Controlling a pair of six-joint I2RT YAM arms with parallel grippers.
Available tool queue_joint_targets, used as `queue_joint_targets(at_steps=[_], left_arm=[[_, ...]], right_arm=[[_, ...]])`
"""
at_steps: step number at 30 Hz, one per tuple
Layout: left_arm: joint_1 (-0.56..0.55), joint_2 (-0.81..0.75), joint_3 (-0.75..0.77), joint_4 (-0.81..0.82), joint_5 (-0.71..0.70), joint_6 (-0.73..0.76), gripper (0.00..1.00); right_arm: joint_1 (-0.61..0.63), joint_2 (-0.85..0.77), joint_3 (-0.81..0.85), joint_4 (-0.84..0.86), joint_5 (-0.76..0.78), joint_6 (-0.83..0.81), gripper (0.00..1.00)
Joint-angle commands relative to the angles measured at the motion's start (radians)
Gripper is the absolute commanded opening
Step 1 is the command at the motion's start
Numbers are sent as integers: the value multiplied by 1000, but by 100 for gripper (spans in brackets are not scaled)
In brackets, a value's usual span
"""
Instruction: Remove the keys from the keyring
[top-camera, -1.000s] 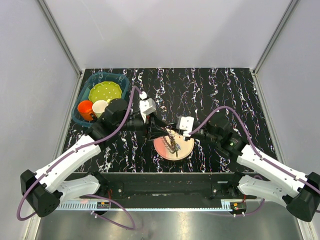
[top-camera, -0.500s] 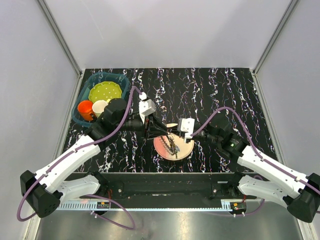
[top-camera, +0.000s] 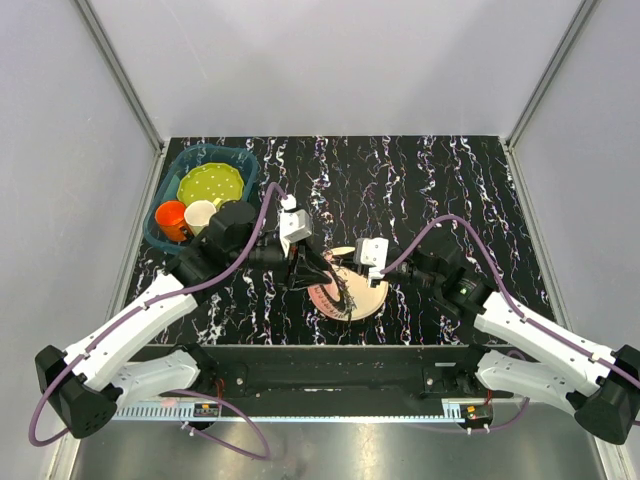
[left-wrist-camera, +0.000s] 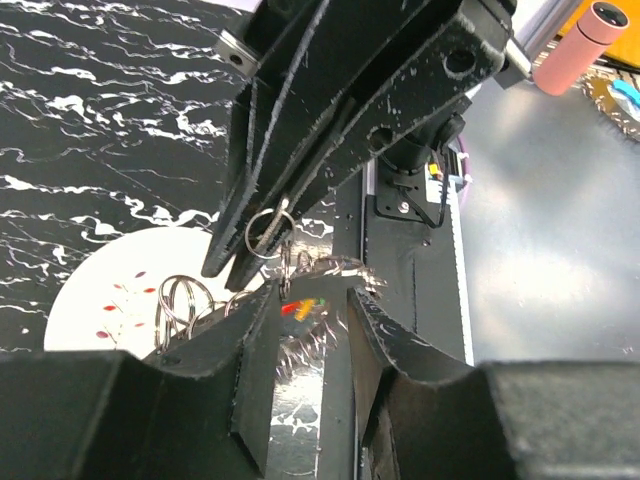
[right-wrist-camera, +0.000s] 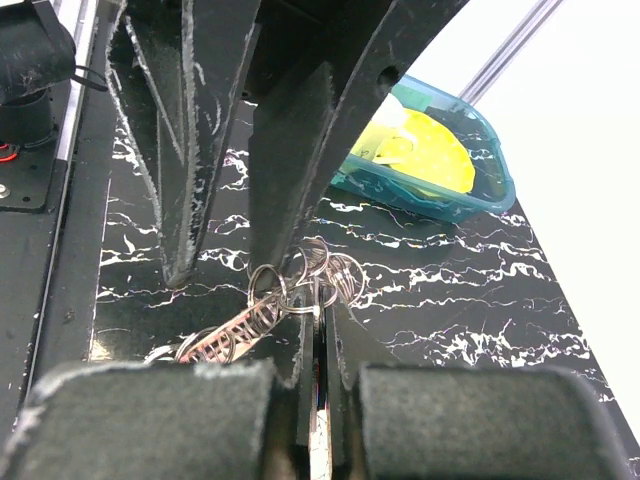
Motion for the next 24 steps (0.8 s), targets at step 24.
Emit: queue_joint_targets(at_steps=[24], left_arm=[[-11,-50,36,-35,-103,40,37]], right_arm=[[-6,-7,13,131,2,9,0]])
